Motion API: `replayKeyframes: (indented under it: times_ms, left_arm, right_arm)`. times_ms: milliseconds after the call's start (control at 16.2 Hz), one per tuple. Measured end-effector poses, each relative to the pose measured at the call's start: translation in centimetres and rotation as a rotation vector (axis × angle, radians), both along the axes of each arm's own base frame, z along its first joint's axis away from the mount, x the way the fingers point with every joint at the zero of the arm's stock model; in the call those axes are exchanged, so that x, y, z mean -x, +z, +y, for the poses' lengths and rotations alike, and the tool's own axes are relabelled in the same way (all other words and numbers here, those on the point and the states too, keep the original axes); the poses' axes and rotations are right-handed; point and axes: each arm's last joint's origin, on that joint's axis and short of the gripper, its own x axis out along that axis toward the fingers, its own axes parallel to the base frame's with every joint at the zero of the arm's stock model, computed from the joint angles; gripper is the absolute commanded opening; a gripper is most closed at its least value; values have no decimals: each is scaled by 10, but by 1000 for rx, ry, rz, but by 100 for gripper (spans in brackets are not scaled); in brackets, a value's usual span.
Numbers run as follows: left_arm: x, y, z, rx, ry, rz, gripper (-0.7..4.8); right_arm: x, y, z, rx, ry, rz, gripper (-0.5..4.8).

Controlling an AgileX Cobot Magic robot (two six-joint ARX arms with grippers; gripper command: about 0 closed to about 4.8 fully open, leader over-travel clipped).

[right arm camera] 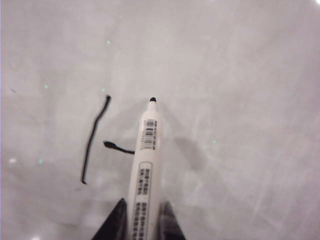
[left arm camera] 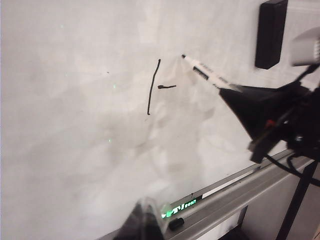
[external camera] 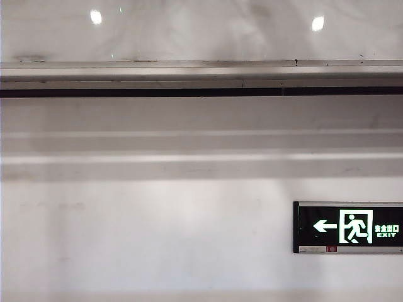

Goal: Take a marker from the whiteboard tray, write "Hi!" on the whiteboard, and then put the marker back vertically into the whiteboard tray.

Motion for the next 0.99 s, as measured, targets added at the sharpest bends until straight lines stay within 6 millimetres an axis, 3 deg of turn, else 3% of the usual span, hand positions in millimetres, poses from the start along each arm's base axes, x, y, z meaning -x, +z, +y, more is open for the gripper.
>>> replayKeyframes:
  times_ms: [433,989]
  left_arm:
    - [0,0,0,-1,0,1,-6]
    - [0,0,0,0,0,0,-6]
  right_arm:
    - [-7,-4,-4,10,-19,15,-1]
    - [-9,-21,-2,76,-18,178,-1]
